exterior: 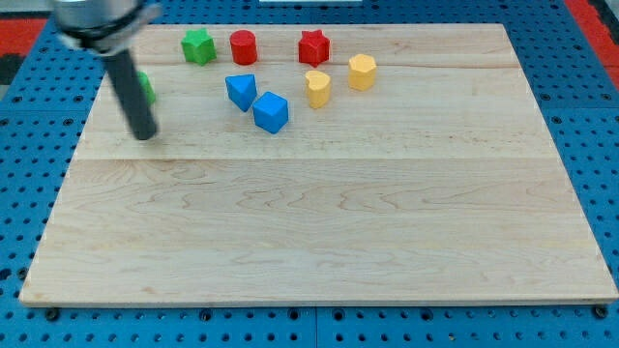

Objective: Place the green circle to the left of the green star

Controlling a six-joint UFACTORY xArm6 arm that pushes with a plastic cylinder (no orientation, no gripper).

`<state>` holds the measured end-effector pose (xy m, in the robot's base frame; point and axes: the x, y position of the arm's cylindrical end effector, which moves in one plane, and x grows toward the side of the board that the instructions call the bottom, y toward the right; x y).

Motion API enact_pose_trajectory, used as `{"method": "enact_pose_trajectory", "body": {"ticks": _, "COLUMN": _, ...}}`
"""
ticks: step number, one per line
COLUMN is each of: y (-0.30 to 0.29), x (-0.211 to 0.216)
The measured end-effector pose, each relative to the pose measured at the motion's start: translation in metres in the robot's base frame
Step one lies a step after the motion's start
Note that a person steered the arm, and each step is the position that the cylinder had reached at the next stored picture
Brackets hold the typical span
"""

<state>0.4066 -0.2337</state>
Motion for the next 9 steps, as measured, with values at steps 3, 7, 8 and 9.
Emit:
{"method": "enact_pose_trajectory", "body": {"ticks": 3, "y": -0.005, "x": -0.096}}
{"method": "enact_pose_trajectory", "body": {"ticks": 7, "y": 0.008, "x": -0.117}}
{"method": "enact_pose_trajectory", "body": {"ticks": 8, "y": 0.008, "x": -0.126}}
{"method": "enact_pose_trajectory", "body": {"ticks": 9, "y": 0.008, "x": -0.136}}
